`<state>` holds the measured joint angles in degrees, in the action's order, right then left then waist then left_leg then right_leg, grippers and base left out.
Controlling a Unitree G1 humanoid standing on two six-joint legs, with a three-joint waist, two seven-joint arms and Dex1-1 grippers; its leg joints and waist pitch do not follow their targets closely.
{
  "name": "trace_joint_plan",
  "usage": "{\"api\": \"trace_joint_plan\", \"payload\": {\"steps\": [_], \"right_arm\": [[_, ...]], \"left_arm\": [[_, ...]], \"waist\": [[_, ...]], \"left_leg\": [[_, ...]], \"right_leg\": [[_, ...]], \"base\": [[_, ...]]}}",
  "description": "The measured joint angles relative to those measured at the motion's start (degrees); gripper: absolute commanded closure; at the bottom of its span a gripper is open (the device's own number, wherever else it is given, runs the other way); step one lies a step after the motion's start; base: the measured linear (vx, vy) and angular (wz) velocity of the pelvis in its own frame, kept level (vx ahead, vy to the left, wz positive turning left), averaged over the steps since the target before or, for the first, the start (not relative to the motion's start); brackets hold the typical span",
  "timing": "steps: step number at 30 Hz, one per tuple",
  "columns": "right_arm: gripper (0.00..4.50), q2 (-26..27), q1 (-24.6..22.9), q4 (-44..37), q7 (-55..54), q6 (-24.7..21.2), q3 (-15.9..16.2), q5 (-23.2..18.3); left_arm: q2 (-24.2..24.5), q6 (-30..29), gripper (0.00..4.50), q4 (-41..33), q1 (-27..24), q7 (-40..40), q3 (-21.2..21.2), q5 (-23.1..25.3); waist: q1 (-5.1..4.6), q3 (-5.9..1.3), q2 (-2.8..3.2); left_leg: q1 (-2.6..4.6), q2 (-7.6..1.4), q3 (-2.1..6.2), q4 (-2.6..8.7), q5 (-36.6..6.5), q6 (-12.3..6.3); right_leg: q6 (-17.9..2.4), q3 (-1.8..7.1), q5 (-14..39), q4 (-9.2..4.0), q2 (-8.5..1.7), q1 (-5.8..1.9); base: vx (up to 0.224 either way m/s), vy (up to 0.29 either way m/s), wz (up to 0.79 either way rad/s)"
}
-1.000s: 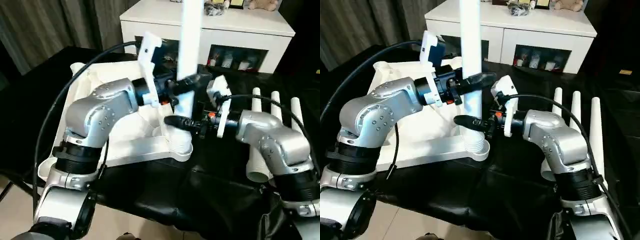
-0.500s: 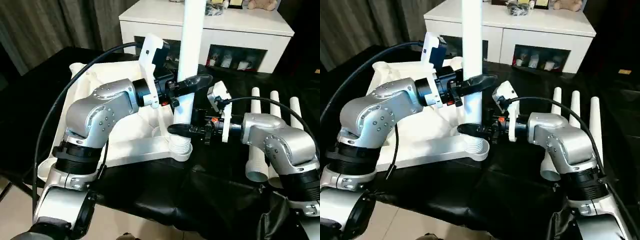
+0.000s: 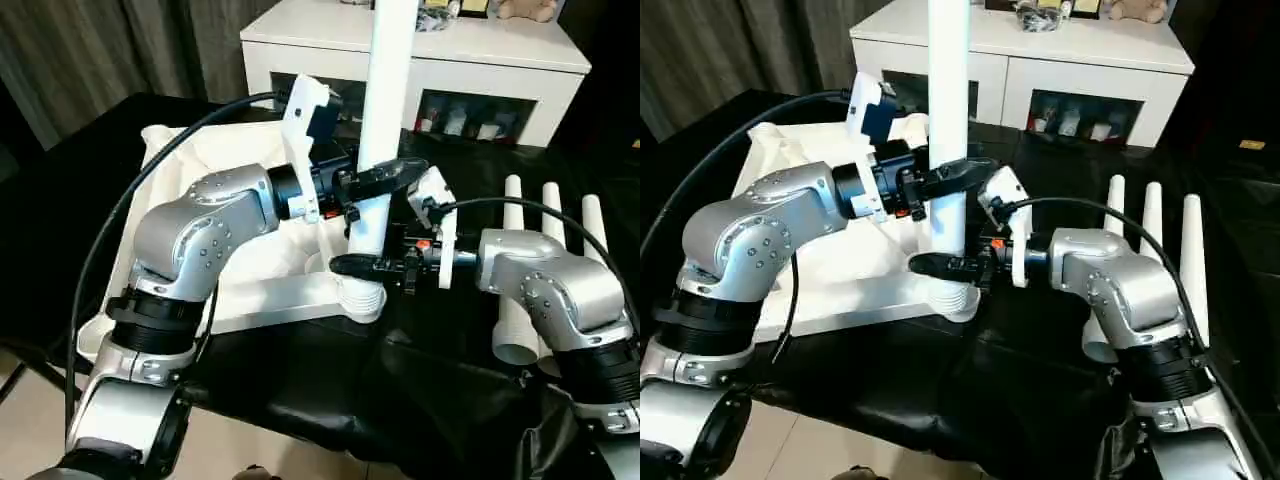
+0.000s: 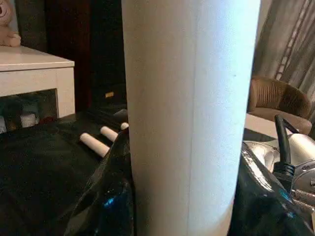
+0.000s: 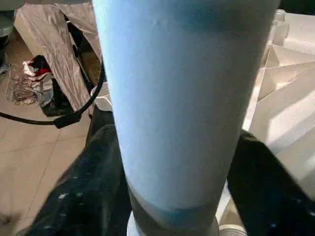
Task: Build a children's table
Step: Pick table leg
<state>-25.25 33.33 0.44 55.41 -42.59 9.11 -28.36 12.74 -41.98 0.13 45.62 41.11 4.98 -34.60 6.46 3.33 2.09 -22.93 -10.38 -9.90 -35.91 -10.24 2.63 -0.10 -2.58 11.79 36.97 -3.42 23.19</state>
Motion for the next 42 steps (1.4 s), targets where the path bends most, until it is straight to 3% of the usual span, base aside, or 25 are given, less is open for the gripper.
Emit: {"api": "trace_joint_plan", "payload": {"steps": [9,13,15,17,22,29,33,37,39,42], "right_arm": [[2.52,-0.1,0.0,0.1,0.3,0.0,0.5,0.0],[2.59,-0.2,0.0,0.1,0.6,0.0,0.5,0.0],[2.62,-0.1,0.0,0.1,0.6,0.0,0.5,0.0],[2.62,0.0,0.0,0.1,0.1,0.0,0.5,0.0],[2.63,0.4,0.0,0.1,-1.4,0.2,0.0,0.0],[2.63,1.5,0.0,0.2,-4.4,0.5,-4.5,-0.5],[2.64,2.0,0.0,0.2,-6.2,0.7,-6.3,-0.8],[2.64,2.1,0.0,0.2,-8.1,0.9,-7.8,-0.8],[2.64,2.3,0.0,0.3,-9.3,1.4,-8.6,-0.5],[2.64,3.9,-0.2,2.0,-14.3,5.0,-8.9,2.7]], "left_arm": [[0.2,0.0,2.68,0.0,0.0,0.5,0.0,0.0],[-0.3,-1.4,2.68,0.3,0.1,-0.2,-0.7,-0.6],[-0.1,-2.3,1.98,0.5,0.4,-0.2,-1.0,-1.1],[0.1,-2.8,1.98,0.9,0.5,0.4,-1.4,-1.8],[0.1,-2.8,1.46,2.0,1.0,1.6,-2.2,-2.7],[-0.3,-3.1,0.98,3.3,1.5,2.4,-5.2,-5.3],[-2.6,1.5,0.63,6.2,1.5,1.7,-9.2,-5.8],[-1.9,5.3,0.62,7.7,1.4,0.1,-12.7,-5.9],[-1.1,6.7,0.62,7.5,0.7,-0.4,-12.9,-4.9],[6.7,13.8,0.62,5.3,-9.2,-4.0,-9.8,6.6]], "waist": [[0.01,0.0,0.0],[0.01,0.0,0.01],[-0.01,-0.01,0.02],[-0.01,-0.03,0.08],[0.03,-0.05,0.2],[0.01,-0.05,0.38],[0.02,-0.04,0.57],[-0.04,-0.07,0.87],[-0.02,-0.13,1.01],[-1.24,-0.54,1.75]], "left_leg": [[0.0,0.0,0.0,0.0,0.0,0.0],[0.0,0.0,0.0,0.0,0.0,0.0],[0.0,0.0,0.0,0.0,0.0,0.0],[0.0,0.0,0.0,0.0,0.0,0.0],[0.0,0.0,0.0,-0.01,0.0,0.0],[0.01,0.0,0.0,0.0,0.0,0.0],[0.01,0.01,0.01,0.0,0.0,0.0],[0.01,0.01,0.01,0.0,0.0,0.01],[0.01,0.0,0.01,0.01,0.0,0.01],[0.22,0.04,0.01,0.21,0.0,0.01]], "right_leg": [[0.0,0.0,0.0,0.0,0.0,0.0],[0.0,0.0,0.0,0.01,0.0,0.0],[0.0,0.0,0.0,0.01,0.0,0.0],[0.0,0.0,0.0,0.0,0.0,0.0],[0.0,-0.01,0.0,0.01,0.0,0.0],[0.0,-0.01,0.0,0.01,0.0,0.0],[0.0,-0.01,0.0,0.0,0.0,0.0],[0.0,-0.01,0.0,0.01,0.0,0.0],[0.0,-0.02,0.0,0.0,0.0,0.0],[0.0,0.04,0.0,-0.09,0.0,-0.07]], "base": [[0.0,0.0,0.0],[0.0,0.0,0.0],[0.0,0.0,0.0],[0.0,0.0,0.0],[0.0,0.0,0.0],[0.0,0.0,0.0],[0.0,0.0,0.0],[0.0,0.0,0.0],[0.0,0.0,0.0],[0.0,0.0,0.0]]}}
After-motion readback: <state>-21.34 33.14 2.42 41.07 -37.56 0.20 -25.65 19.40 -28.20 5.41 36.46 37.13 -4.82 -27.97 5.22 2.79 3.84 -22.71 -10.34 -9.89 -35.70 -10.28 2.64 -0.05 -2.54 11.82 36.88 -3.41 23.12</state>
